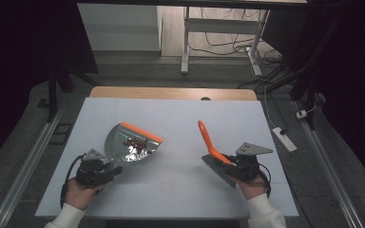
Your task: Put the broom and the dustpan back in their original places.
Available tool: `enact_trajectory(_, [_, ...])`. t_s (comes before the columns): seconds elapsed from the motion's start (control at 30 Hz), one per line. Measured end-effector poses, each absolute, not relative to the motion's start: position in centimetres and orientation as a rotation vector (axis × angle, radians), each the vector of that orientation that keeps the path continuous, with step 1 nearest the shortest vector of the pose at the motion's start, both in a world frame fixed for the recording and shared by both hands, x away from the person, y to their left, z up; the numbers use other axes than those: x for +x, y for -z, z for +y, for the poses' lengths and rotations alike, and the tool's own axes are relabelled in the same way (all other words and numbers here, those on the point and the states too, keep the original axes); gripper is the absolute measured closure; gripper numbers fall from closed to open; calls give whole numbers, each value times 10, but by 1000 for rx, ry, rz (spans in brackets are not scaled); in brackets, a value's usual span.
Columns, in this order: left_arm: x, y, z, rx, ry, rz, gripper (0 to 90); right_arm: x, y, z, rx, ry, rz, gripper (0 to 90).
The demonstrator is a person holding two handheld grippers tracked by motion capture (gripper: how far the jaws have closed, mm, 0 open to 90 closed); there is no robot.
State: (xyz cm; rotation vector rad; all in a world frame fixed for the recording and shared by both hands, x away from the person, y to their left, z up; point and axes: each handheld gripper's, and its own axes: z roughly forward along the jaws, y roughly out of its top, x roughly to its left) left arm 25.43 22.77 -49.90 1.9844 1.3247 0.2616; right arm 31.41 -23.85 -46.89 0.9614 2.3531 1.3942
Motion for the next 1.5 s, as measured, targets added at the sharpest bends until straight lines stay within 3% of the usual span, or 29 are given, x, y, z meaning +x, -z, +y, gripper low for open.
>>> enact_trajectory(1.5, [256,527,235,1742,-351,1694,614,312,481,-254,1163,-1319,2410,698])
